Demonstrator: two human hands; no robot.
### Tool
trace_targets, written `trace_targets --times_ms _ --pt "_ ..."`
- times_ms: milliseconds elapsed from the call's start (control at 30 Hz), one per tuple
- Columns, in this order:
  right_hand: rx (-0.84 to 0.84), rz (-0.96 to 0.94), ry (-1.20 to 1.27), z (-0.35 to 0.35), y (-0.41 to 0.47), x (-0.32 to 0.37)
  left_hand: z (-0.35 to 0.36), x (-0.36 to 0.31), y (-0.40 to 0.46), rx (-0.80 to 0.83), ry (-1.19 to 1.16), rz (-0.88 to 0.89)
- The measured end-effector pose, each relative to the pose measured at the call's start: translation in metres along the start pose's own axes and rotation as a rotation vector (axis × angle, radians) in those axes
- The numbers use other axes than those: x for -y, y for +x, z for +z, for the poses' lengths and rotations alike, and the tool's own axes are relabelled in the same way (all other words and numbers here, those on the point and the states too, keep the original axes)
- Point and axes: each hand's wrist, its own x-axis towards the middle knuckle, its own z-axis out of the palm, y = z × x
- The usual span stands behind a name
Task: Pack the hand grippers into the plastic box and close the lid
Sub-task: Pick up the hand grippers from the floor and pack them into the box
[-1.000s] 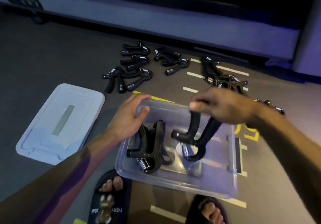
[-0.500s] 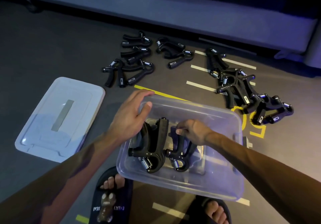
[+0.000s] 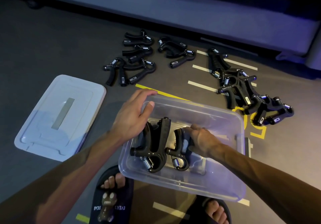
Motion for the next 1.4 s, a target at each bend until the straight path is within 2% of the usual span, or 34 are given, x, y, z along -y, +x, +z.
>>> trace_targets --times_ms 200,400,533,667,767,867,967,1067,1400 --pt "-0.040 -0.041 -0.047 0.003 0.005 0.002 0.000 -0.001 0.000 0.000 0.005 -0.006" --pt "-0.008 -0.118 -0.222 0.000 0.001 0.022 0.000 -0.001 0.000 0.003 0.015 -0.024" --pt "0.008 -0.138 -0.238 0.000 0.003 0.024 0.000 -0.002 0.000 0.010 0.016 -0.021" --pt "0.027 -0.151 -0.161 0.001 0.002 0.017 0.000 -0.002 0.000 0.005 0.013 -0.025" --pt "-0.006 -0.119 -0.012 0.001 0.002 0.011 0.000 -0.002 0.000 0.005 0.011 -0.022" --pt "-0.069 -0.001 0.086 0.004 0.000 0.012 -0.001 -0.002 0.000 0.008 0.004 -0.029" --pt "-0.051 0.160 0.248 0.015 -0.005 0.018 -0.001 -0.003 0.000 0.009 0.000 -0.034" --pt "-0.033 0.236 0.421 0.027 -0.011 0.021 0.000 -0.002 0.000 0.009 -0.003 -0.036" --pt "0.044 0.233 0.448 0.022 -0.022 0.024 0.000 -0.002 0.000 0.002 0.000 -0.033"
